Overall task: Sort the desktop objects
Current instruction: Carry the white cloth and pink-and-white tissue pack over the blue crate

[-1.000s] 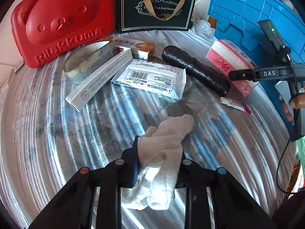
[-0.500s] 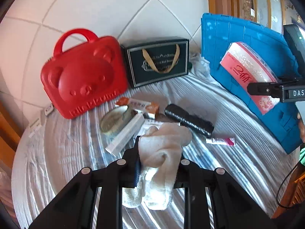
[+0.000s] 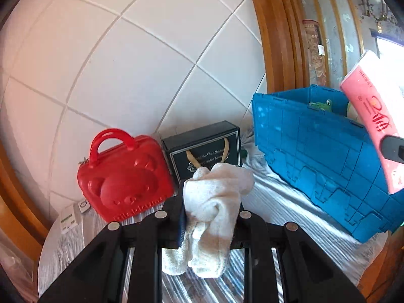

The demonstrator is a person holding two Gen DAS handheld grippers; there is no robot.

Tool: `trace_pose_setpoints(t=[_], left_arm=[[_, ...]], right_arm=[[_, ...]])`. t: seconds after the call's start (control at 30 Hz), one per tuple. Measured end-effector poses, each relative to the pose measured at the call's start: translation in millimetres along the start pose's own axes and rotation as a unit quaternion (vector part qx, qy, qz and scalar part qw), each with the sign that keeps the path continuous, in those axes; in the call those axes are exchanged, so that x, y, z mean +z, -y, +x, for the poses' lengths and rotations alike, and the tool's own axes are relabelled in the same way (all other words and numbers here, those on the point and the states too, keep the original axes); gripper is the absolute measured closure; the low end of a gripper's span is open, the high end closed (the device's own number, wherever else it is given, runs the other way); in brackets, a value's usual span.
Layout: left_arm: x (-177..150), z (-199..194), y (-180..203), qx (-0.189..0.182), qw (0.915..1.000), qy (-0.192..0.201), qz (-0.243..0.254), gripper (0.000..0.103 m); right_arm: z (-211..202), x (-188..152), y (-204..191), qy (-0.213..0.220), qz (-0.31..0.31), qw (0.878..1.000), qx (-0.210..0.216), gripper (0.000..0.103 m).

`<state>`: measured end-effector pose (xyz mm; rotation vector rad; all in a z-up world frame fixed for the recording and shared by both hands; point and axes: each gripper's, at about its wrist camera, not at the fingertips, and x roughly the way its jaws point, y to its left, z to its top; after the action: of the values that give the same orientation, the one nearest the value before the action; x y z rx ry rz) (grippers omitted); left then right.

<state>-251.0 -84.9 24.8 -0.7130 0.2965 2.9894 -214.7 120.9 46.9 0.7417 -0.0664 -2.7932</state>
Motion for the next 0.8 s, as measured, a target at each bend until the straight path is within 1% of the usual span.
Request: trace_pose_setpoints(t=[0.1, 0.2, 0.3, 0.43, 0.5, 0.6, 0.7, 0.8], left_arm=[[23.8, -6.9, 23.2, -0.017, 0.9992, 0.027, 0.024, 0.082], [48.7, -11.4, 49.3, -0.039, 0.9974, 0.049, 0.036, 0.082], [74.5, -16.5, 79.3, -0.057, 0.9949, 0.068, 0.048, 0.082], [102.3, -25.2, 123.9, -0.079, 0.9908, 0.091, 0.063, 0.082], [116.3, -26.8, 145.1, -0.091, 0.9889, 0.1, 0.062, 0.082], [138.5, -29.5, 175.8, -0.108, 0.9855, 0.115, 0.063, 0.082], [155.0, -29.1, 206.6, -0.113, 0.9834, 0.124, 0.07, 0.082], [166.4, -24.7, 232.6, -0.121, 0.9823, 0.125, 0.069, 0.082]], right_arm=[[-37.1, 10.0, 7.2, 0.034, 0.008, 0.999, -0.024, 0.01], [-74.4, 19.3, 24.7, 0.066, 0.019, 0.996, -0.052, 0.01], [-106.2, 27.6, 45.9, 0.095, 0.027, 0.991, -0.089, 0.01], [-135.9, 37.6, 75.0, 0.132, 0.04, 0.982, -0.13, 0.01], [-148.0, 43.6, 94.1, 0.142, 0.048, 0.978, -0.146, 0.01], [-157.4, 52.8, 119.2, 0.144, 0.055, 0.976, -0.154, 0.01], [-161.4, 57.0, 147.6, 0.144, 0.054, 0.974, -0.166, 0.01], [-160.9, 58.1, 179.8, 0.141, 0.066, 0.974, -0.163, 0.01]])
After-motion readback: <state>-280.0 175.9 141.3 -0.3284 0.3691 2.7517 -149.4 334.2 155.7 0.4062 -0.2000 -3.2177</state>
